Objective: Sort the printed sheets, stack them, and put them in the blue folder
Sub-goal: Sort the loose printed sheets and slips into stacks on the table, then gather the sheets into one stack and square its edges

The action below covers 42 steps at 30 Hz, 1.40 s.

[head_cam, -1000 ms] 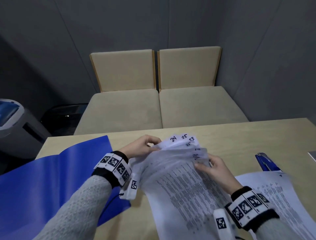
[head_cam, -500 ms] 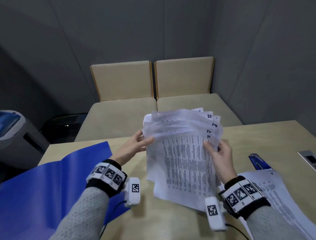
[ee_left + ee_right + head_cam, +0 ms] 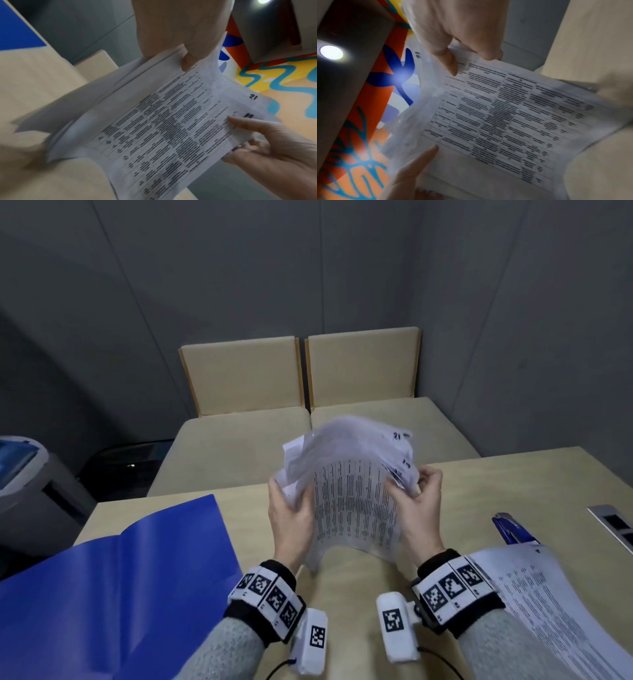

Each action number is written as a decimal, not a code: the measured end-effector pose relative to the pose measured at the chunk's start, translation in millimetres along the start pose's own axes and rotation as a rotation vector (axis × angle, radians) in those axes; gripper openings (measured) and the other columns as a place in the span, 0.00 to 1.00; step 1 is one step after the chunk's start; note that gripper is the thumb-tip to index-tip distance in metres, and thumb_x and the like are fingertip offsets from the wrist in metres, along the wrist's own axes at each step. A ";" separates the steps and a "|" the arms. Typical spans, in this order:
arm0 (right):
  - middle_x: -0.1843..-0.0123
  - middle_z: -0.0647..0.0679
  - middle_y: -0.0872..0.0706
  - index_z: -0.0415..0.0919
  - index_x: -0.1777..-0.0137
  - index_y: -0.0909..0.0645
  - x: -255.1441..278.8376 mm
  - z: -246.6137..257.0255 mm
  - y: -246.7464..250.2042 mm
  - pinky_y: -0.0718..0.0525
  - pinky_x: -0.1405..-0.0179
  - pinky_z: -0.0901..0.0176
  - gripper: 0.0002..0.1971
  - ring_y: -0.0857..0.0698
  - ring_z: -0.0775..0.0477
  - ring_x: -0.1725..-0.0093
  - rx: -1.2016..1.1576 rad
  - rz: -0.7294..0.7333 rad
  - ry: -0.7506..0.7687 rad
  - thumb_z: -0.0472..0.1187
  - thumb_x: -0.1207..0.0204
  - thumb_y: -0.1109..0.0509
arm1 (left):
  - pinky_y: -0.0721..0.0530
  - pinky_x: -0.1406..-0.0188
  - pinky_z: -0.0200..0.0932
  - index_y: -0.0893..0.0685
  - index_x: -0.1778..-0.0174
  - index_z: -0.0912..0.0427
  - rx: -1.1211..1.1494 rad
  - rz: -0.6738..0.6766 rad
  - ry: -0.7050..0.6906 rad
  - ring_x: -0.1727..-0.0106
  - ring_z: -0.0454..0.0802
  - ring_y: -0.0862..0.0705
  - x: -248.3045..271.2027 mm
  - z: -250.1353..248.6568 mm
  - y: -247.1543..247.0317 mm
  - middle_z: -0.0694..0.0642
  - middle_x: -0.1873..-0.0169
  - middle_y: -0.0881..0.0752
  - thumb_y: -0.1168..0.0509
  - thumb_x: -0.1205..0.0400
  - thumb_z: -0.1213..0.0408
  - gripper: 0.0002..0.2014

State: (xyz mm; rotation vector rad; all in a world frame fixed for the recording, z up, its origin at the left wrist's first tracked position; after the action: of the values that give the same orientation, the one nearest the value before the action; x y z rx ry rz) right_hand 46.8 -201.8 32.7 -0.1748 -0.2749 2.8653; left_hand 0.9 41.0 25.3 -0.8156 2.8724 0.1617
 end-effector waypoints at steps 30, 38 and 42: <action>0.47 0.45 0.15 0.45 0.38 0.31 -2.7 -86.2 4.2 0.14 0.46 0.38 0.11 0.13 0.40 0.49 0.339 0.078 -0.318 0.40 0.19 0.40 | 0.17 0.56 0.50 0.29 0.45 0.57 -0.259 0.153 0.086 0.55 0.54 0.15 -18.1 73.1 -15.9 0.53 0.54 0.15 0.43 0.14 0.62 0.05; 0.35 0.38 0.27 0.43 0.32 0.29 -8.0 -102.7 134.4 0.21 0.46 0.49 0.18 0.22 0.42 0.43 0.762 0.028 -0.402 0.34 0.21 0.36 | 0.13 0.48 0.58 0.31 0.37 0.51 -0.565 0.282 0.410 0.50 0.59 0.15 16.5 166.4 0.2 0.60 0.42 0.17 0.50 0.15 0.60 0.11; 0.24 0.36 0.37 0.42 0.25 0.36 3.1 -78.6 249.7 0.30 0.33 0.34 0.33 0.35 0.33 0.27 1.233 -0.271 -0.451 0.35 0.29 0.28 | 0.20 0.40 0.55 0.36 0.28 0.65 -0.684 0.297 0.485 0.39 0.66 0.19 33.7 173.8 0.1 0.69 0.34 0.22 0.50 0.14 0.66 0.17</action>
State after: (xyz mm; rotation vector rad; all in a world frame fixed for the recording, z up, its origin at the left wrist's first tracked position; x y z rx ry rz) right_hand -5.4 -424.5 -94.5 0.6689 1.2442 2.2522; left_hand -7.5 48.9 -151.4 -0.5495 3.4153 1.1824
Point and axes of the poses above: each hand's wrist, its own x-axis away from the middle knuckle, its own y-axis out of the back of the hand, z = x × y, the point moved 9 cm from there along -x, towards the middle knuckle
